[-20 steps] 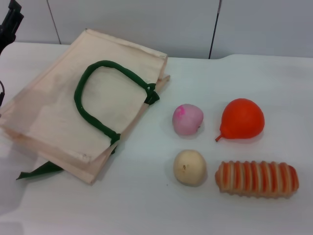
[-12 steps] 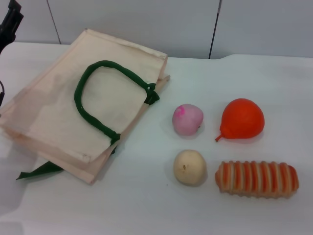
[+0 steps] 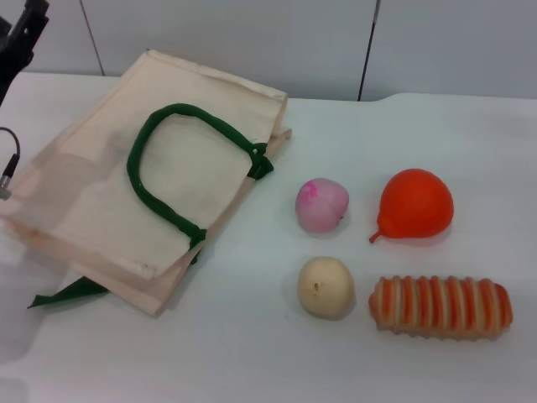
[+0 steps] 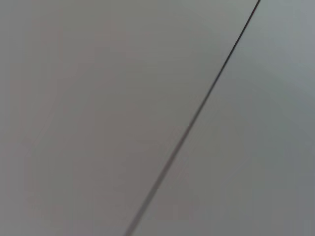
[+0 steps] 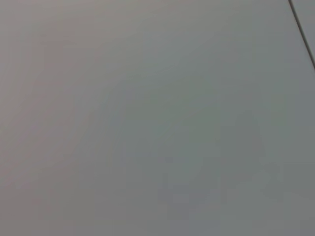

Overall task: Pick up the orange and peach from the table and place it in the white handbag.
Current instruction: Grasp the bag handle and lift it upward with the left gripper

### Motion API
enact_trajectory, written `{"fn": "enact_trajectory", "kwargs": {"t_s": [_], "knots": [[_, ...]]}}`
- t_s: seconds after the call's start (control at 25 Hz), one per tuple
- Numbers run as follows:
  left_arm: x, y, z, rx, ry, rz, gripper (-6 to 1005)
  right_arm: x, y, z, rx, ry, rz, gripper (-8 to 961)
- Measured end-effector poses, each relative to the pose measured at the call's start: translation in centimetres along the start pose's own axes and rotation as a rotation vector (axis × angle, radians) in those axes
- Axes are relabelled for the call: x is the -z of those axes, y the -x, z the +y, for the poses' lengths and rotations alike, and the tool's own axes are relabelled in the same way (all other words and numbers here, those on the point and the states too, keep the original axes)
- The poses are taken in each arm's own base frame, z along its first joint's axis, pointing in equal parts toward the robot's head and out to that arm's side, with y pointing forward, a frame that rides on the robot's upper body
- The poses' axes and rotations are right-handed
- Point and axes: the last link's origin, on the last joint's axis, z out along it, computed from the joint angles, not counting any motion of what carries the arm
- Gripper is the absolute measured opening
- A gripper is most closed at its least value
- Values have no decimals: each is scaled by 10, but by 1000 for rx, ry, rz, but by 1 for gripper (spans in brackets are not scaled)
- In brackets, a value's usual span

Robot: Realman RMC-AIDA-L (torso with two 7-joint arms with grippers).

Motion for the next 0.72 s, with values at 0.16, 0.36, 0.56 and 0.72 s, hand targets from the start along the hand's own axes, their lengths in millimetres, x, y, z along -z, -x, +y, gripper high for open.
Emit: {"fn": "enact_trajectory", "kwargs": {"t_s": [0.16, 0.36, 0.56, 0.72], "knots": [[-5, -11, -1, 143, 92, -108, 891, 0, 0, 0, 1, 0, 0, 878], [-11, -24, 1, 277, 161, -249, 889, 0, 1, -1, 3, -1, -2, 878], [-12, -26, -2, 358, 127, -488, 888, 0, 1, -2, 5, -2, -2, 878], [-12, -29, -3, 352, 70, -672, 887, 2, 1, -4, 6, -7, -1, 878]]}}
